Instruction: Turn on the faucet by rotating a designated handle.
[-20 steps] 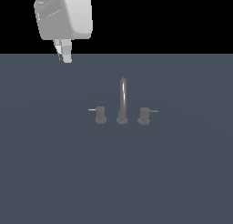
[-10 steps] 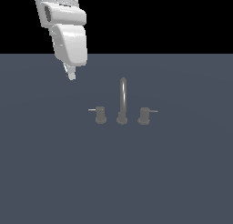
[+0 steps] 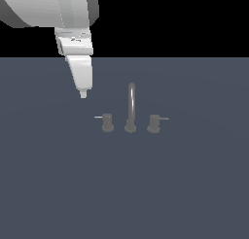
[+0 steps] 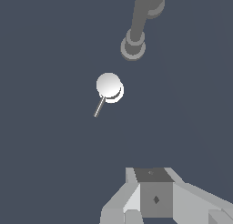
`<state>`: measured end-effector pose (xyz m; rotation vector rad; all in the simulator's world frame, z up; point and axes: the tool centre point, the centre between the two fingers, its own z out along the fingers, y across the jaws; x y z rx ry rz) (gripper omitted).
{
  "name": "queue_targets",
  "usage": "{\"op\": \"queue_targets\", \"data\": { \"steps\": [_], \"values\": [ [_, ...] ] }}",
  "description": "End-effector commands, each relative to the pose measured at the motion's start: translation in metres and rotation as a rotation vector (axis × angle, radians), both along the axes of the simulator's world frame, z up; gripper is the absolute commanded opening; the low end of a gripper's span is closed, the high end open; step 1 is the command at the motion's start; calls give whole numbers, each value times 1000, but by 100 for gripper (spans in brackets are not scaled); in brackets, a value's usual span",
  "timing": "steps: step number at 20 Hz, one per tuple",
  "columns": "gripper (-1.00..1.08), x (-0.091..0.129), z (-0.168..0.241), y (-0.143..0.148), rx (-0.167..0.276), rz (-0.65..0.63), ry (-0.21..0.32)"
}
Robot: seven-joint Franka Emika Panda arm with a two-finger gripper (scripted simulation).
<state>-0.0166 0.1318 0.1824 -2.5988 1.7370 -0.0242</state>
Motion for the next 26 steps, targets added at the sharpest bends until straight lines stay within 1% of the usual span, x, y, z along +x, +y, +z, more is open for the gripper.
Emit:
{"op": "queue_targets", "data": {
  "steps": [1, 9, 15, 20, 26],
  "values": [
    [-100, 13, -15, -1, -1, -51, 2],
    [-100, 56, -65, -11, -5, -228, 11],
    [-100, 81, -95, -21, -4, -337, 17],
    [-100, 95, -111, -28, -3, -398, 20],
    [-100, 103, -119, -32, -1, -431, 22]
  ]
}}
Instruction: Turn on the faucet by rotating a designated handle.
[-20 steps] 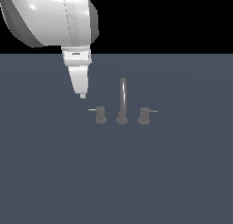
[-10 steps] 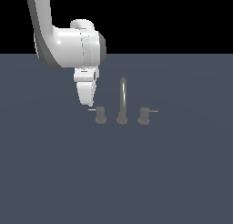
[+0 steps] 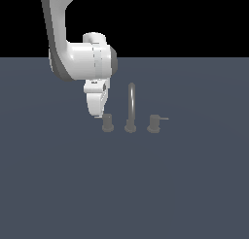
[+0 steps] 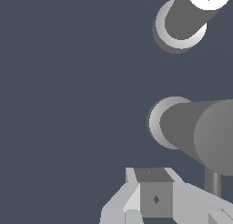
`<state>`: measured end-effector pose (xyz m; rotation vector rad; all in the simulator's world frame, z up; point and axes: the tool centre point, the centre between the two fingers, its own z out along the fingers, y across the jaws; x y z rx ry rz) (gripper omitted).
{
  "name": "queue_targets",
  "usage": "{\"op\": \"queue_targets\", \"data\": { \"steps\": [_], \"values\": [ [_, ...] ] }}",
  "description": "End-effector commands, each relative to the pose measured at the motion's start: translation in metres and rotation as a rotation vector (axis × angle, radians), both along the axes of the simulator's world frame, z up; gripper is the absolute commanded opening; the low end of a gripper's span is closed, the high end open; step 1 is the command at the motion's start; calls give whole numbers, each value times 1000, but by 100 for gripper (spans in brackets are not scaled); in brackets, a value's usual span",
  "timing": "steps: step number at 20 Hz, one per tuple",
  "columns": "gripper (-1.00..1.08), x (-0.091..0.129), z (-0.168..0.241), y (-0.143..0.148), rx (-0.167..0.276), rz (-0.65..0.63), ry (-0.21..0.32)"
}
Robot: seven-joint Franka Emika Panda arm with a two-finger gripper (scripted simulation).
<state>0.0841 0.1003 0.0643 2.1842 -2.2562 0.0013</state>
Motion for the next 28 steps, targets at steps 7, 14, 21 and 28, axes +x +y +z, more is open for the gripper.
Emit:
{"op": "queue_targets", "data": {
  "steps": [7, 14, 21, 28],
  "values": [
    [-100, -1, -2, 1, 1, -8, 0],
    [-100, -22, -1, 13, 1, -8, 0],
    [-100, -29, -1, 11, 1, -14, -8],
    [-100, -52, -1, 10, 1, -11, -4]
  ]
}}
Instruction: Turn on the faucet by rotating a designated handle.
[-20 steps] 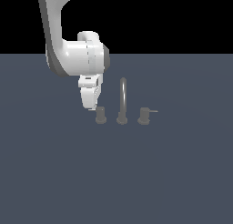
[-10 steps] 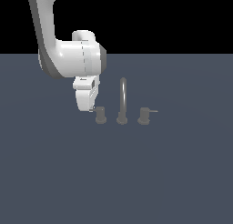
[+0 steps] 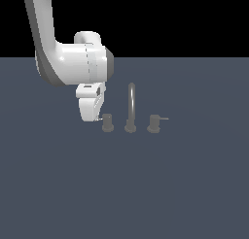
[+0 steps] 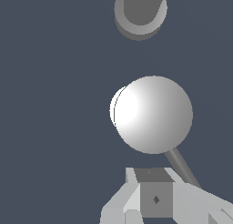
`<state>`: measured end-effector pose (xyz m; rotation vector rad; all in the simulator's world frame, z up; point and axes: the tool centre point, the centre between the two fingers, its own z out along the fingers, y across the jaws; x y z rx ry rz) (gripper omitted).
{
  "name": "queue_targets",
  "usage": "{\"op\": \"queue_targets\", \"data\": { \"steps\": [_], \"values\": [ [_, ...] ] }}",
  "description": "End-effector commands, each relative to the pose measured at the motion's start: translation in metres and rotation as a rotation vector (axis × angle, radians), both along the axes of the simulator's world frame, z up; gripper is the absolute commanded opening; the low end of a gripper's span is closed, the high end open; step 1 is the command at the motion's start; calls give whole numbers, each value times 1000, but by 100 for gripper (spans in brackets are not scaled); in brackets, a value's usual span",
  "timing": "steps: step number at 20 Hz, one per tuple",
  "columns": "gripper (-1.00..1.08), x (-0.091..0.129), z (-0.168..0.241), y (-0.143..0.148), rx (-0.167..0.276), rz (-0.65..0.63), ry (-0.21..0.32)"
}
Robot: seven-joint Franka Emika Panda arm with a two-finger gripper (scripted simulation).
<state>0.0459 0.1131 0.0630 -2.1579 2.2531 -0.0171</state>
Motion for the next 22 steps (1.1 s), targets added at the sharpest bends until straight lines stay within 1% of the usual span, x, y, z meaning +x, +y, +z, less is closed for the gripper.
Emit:
{"op": "queue_targets", "data": {
  "steps": [1, 4, 5, 6, 17, 18, 19, 22],
  "values": [
    [-100, -17, 0, -3, -7, 0, 21],
    [-100, -26, 0, -3, -7, 2, 23],
    [-100, -26, 0, -3, -7, 2, 23],
    [-100, -20, -1, 6, 1, 13, 12],
    [-100, -47, 0, -34, -6, 3, 22],
    [-100, -47, 0, -34, -6, 3, 22],
    [-100, -44, 0, -12, 5, 32, 15],
    [-100, -42, 0, -35, 1, 21, 18]
  ]
}}
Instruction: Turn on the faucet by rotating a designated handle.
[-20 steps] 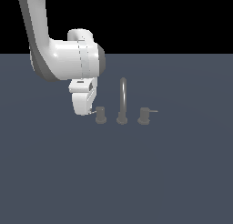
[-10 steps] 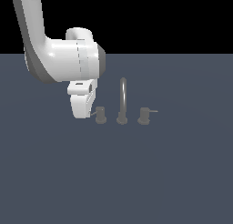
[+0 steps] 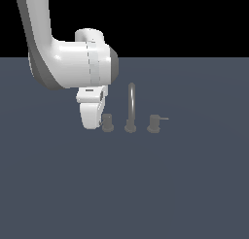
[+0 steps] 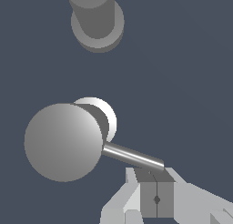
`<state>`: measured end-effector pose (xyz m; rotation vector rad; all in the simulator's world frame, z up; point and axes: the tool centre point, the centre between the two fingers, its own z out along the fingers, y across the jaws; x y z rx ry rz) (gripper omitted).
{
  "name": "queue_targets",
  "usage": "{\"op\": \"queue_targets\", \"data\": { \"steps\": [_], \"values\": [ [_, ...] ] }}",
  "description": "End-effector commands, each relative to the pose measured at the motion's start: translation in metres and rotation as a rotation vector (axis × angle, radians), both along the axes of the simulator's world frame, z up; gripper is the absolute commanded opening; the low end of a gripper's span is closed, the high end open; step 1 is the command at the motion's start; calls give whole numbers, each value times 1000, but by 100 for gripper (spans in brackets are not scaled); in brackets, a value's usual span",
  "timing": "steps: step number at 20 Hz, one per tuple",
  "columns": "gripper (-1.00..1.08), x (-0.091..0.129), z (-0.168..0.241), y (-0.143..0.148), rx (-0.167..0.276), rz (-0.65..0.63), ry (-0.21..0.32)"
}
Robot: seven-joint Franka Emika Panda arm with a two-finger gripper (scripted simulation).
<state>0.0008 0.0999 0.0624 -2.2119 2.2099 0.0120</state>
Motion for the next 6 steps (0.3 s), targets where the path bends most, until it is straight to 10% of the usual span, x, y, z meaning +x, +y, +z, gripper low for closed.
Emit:
{"op": "queue_targets", "data": {
  "steps": [1, 6],
  "values": [
    [-100, 4, 0, -30, -9, -27, 2],
    [-100, 7, 1, -61, -16, -42, 5]
  ]
}}
